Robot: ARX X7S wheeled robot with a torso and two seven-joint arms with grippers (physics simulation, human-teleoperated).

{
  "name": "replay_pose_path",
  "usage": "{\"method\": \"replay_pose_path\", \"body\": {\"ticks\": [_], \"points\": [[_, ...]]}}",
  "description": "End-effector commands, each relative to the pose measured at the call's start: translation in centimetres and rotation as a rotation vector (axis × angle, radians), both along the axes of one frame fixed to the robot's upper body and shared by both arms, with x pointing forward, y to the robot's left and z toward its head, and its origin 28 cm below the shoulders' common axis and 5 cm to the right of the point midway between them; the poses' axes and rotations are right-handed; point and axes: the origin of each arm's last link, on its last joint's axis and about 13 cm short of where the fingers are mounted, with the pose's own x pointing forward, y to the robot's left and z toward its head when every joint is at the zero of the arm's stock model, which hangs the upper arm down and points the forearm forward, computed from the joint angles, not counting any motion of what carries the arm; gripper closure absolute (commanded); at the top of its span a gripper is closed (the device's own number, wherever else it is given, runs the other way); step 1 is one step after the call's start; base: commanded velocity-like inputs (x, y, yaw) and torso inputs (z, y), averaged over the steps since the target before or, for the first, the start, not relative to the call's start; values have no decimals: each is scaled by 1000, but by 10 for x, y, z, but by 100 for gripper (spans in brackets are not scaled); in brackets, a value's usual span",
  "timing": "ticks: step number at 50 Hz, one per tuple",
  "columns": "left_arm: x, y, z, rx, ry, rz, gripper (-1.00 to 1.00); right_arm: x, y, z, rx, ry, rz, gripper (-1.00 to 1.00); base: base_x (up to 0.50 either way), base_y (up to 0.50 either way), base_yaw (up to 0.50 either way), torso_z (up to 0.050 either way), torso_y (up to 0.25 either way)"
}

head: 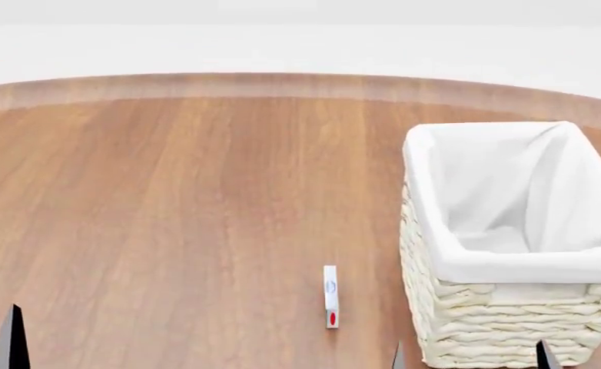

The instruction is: Pick up the tomato sauce, and put it in the basket.

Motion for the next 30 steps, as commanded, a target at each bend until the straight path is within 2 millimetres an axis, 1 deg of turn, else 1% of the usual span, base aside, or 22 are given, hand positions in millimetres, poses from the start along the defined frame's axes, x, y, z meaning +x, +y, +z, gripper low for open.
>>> {"method": "replay_pose_path", "body": {"ticks": [1, 8, 22, 26, 27, 30], "points": [[1, 0, -2, -4, 6, -1, -100, -4, -1, -5, -3, 7, -5, -100, 0, 0, 0, 0, 0], [1, 0, -6, -6, 13, -3, -100, -20, -3, -21, -6, 29, -8, -100, 0, 0, 0, 0, 0], [2, -1, -8, -4, 16, -8, -100, -36, -7, -42, 1, 66, -16, -100, 0, 0, 0, 0, 0], [2, -1, -9, -7, 19, -6, -100, -39, -7, -53, -8, 78, -28, -100, 0, 0, 0, 0, 0], [2, -1, -9, -6, 21, -4, -100, -41, -7, -65, -1, 110, -29, -100, 0, 0, 0, 0, 0], [2, -1, -8, -6, 18, -5, -100, -46, -6, -73, -16, 111, -39, -100, 0, 0, 0, 0, 0]]}}
